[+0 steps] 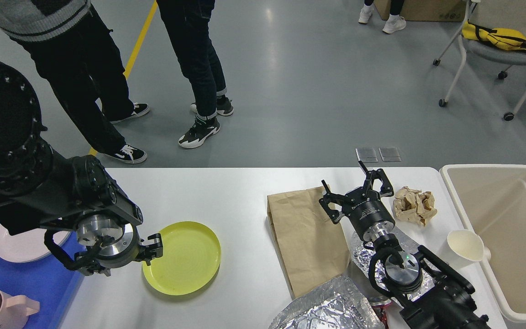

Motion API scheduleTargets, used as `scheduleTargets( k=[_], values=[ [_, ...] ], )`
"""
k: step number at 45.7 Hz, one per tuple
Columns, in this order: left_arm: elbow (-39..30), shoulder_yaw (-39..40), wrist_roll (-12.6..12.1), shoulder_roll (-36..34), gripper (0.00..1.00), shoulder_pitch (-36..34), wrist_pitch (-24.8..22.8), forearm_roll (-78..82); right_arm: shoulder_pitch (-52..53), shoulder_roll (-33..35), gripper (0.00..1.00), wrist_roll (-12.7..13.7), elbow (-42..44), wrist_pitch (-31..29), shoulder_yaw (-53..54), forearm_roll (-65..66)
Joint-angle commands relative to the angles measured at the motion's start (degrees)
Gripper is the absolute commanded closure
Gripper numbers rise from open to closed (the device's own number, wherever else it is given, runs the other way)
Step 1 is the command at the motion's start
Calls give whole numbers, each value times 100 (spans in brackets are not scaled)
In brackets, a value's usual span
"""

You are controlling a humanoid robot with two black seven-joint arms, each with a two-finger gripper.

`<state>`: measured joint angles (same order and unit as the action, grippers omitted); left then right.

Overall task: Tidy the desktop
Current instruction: 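Move the left gripper over to the yellow plate's rim, then grasp the rim of the yellow plate with the left gripper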

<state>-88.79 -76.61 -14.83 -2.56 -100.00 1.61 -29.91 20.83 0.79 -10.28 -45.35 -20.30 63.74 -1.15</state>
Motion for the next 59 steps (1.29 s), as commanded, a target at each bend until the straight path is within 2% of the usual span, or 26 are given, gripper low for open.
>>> scheduleTargets(
  k=[1,11,18,44,54,59],
  values=[
    [2,208,-64,1,22,314,690,-278,0,1,0,0,0,0,7,1],
    [64,542,-64,1,22,578,1306,-340,0,1,0,0,0,0,7,1],
    [239,709,-64,71,22,851,1535,-340,0,1,0,0,0,0,7,1],
    [995,771,-46,247,22,1466,1570,-340,0,1,0,0,-9,0,-2,1],
    [1004,771,-29,256,35,1484,1562,-331,0,1,0,0,-9,0,7,1],
    [1004,771,-29,256,36,1493,1562,-331,0,1,0,0,0,0,7,1]
  ],
)
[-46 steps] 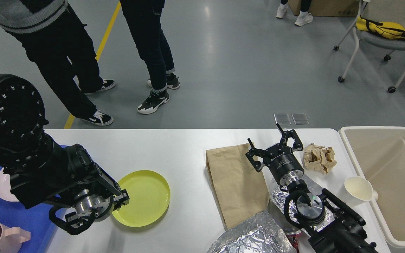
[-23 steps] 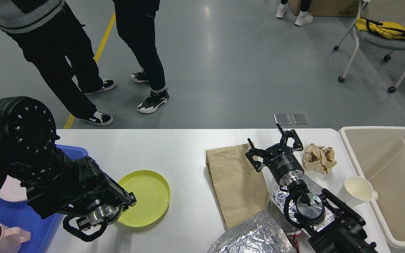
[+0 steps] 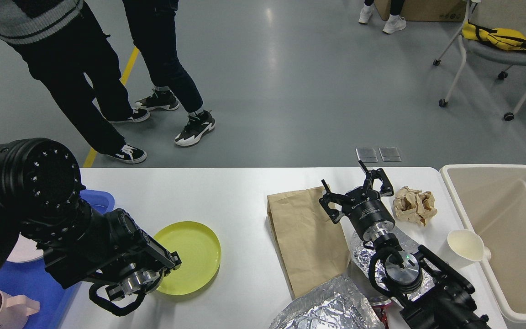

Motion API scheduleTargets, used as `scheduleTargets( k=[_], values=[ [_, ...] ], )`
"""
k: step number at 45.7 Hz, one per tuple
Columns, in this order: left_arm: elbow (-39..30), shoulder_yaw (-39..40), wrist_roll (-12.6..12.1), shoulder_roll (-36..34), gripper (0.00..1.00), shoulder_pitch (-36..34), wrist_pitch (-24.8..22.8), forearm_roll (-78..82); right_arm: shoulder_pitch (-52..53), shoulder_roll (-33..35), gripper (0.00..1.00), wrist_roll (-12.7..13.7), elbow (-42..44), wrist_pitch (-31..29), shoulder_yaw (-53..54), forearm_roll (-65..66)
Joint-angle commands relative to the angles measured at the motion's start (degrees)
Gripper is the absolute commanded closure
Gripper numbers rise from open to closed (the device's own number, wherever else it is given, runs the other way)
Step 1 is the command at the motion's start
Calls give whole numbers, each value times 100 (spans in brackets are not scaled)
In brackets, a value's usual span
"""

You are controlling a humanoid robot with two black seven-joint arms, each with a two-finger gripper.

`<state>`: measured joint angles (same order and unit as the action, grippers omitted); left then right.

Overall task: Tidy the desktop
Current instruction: 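Grasp the rim of the yellow plate with the left gripper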

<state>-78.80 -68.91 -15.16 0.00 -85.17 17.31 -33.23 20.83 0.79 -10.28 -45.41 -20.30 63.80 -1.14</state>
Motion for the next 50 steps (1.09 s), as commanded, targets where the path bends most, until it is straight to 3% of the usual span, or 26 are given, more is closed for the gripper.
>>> scheduleTargets(
  k=[1,6,30,50],
  values=[
    [5,0,4,0,36,9,-8,1,0,0,0,0,6,0,-8,-1],
    [-4,-9,4,0,37,18,-17,1,0,0,0,0,6,0,0,-1],
    [5,-9,31,62,64,150,-52,71,0,0,0,0,-3,0,0,-1],
    [84,-18,39,79,68,246,-17,88,0,0,0,0,-3,0,0,-1]
  ],
)
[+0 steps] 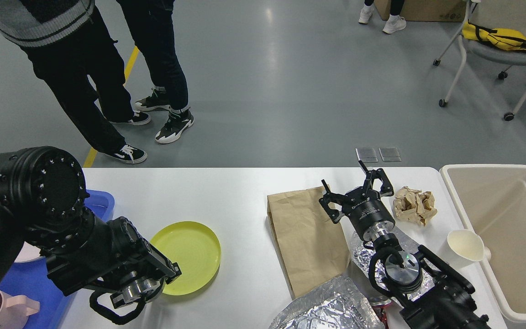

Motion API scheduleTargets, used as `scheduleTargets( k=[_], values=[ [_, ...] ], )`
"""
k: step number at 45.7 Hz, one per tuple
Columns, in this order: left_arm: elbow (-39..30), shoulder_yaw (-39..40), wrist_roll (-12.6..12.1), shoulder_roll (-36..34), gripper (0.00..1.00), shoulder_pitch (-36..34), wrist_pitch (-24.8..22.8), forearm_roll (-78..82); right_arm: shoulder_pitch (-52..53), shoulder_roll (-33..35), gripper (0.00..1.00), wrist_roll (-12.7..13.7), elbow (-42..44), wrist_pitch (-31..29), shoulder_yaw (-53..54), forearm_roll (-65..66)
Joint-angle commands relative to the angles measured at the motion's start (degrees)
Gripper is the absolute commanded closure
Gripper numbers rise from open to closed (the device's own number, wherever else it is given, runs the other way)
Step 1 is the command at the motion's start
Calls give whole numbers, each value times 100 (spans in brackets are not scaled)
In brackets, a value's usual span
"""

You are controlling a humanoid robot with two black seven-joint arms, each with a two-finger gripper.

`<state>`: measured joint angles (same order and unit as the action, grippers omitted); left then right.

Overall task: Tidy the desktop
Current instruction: 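Grasp the rim of the yellow plate with the left gripper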

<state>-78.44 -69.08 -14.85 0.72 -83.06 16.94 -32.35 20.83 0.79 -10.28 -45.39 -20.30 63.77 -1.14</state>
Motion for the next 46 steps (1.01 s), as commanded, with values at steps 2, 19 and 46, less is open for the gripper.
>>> scheduleTargets(
  k=[2,19,46],
  values=[
    [83,0,0,7,68,61,38,1,0,0,0,0,4,0,4,0],
    [144,9,9,42,74,114,46,1,0,0,0,0,-5,0,4,0],
    [153,-62,35,51,84,176,38,10,0,0,0,0,4,0,4,0]
  ],
)
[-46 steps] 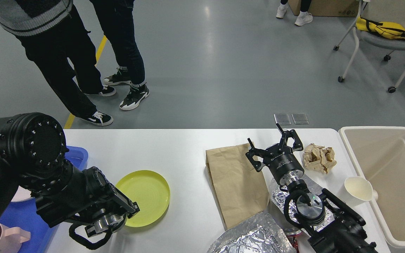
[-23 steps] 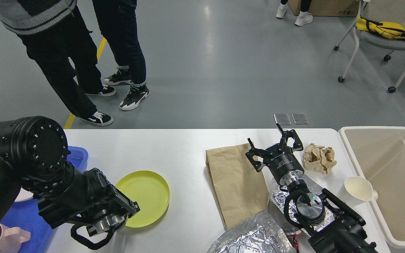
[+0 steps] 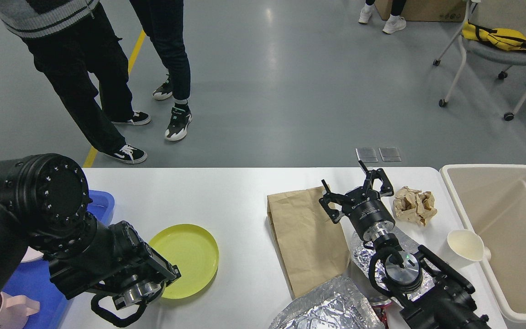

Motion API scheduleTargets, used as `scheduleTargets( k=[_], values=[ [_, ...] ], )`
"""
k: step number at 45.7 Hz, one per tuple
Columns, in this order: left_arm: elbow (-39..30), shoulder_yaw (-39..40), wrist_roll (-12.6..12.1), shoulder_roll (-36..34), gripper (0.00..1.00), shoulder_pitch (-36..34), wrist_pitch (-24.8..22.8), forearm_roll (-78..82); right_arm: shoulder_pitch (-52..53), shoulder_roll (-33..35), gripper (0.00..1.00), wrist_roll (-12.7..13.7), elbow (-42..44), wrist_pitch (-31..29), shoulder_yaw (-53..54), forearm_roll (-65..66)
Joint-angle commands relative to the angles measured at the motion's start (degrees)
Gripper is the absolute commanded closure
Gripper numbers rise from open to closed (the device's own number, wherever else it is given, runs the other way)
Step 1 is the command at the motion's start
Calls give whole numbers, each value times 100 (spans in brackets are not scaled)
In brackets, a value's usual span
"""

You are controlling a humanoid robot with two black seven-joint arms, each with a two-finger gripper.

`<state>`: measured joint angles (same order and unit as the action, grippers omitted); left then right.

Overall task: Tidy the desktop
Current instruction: 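Grasp the rim of the yellow plate with the left gripper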

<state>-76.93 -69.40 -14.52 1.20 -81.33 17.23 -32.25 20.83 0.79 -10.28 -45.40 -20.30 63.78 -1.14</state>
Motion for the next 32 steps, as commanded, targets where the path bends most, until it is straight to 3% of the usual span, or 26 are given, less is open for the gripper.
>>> scheduleTargets(
  k=[1,11,32],
  values=[
    [3,-38,2,-6,84,3,9,-1,0,0,0,0,4,0,3,0],
    [-6,-47,-42,3,99,3,0,8,0,0,0,0,4,0,3,0],
    [-41,-38,-112,-68,100,-137,-44,131,0,0,0,0,4,0,3,0]
  ],
)
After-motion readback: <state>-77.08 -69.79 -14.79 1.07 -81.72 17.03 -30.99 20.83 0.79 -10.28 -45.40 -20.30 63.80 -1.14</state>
